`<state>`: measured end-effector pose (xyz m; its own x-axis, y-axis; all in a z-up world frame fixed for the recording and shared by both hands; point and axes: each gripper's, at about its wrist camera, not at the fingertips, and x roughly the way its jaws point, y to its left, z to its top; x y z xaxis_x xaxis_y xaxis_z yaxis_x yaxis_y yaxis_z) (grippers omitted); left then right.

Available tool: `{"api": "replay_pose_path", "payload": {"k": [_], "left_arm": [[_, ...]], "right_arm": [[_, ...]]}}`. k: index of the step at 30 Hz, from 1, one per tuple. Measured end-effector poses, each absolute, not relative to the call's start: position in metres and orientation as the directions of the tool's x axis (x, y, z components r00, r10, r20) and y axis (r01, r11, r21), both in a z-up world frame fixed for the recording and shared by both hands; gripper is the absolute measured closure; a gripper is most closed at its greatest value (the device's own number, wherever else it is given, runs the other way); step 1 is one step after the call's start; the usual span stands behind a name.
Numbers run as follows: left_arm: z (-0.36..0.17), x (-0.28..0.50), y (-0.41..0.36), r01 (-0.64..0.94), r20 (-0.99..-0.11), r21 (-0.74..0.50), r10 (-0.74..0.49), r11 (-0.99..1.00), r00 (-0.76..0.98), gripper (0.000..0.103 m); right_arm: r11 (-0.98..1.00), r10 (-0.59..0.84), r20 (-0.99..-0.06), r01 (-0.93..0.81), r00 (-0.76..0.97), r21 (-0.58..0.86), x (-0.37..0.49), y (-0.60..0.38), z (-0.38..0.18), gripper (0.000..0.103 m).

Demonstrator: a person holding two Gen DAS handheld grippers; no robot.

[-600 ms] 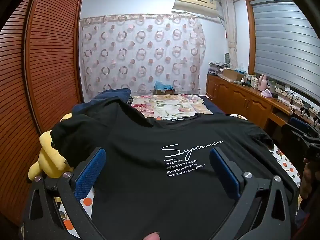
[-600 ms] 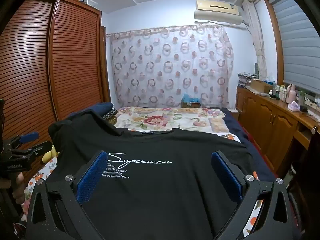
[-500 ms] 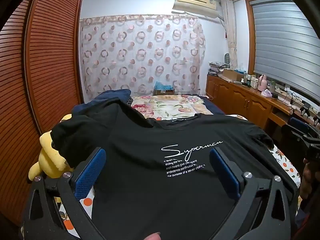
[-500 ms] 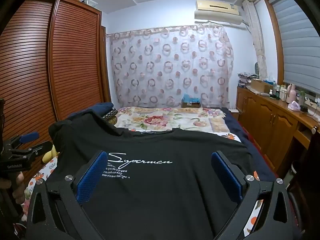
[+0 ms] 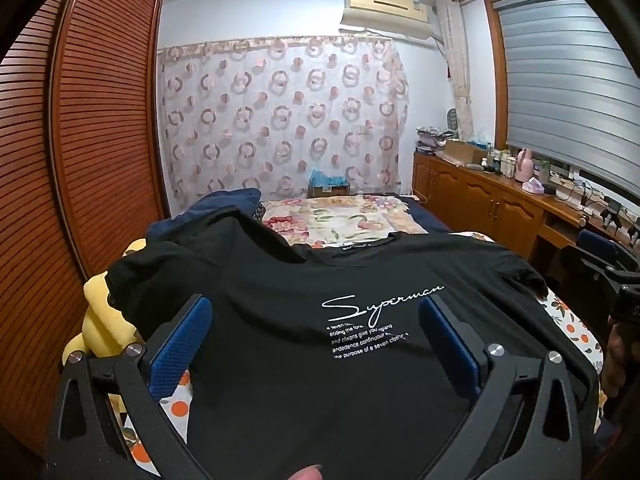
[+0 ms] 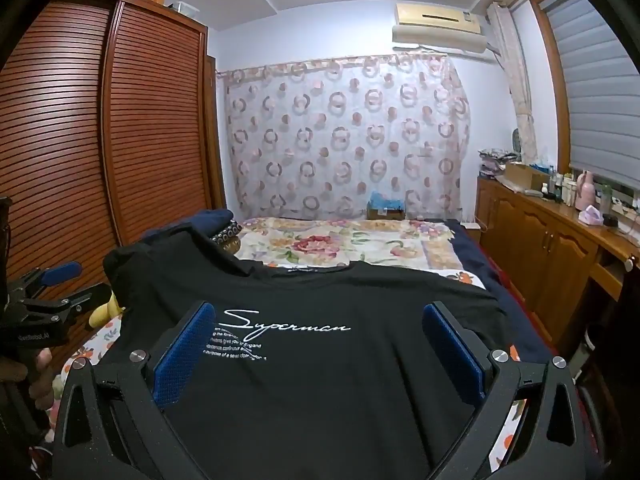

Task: Fold small clothes

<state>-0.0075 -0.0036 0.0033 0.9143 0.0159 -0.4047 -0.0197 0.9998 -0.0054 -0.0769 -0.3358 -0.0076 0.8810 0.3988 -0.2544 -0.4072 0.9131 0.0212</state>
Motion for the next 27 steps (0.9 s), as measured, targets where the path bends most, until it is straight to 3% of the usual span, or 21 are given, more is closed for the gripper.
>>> {"api": "replay_pose_path", "payload": {"k": [27], "left_arm": [[0.0051, -0.0099, -0.0063, -0.019, -0.398, 0.004, 0.019, 1.000, 0.917, 0.000]], "right_arm": [[0.911, 0.404, -0.249, -0.412, 0.880, 0.025, -0.0775, -0.3362, -0.0088, 0.000]]}}
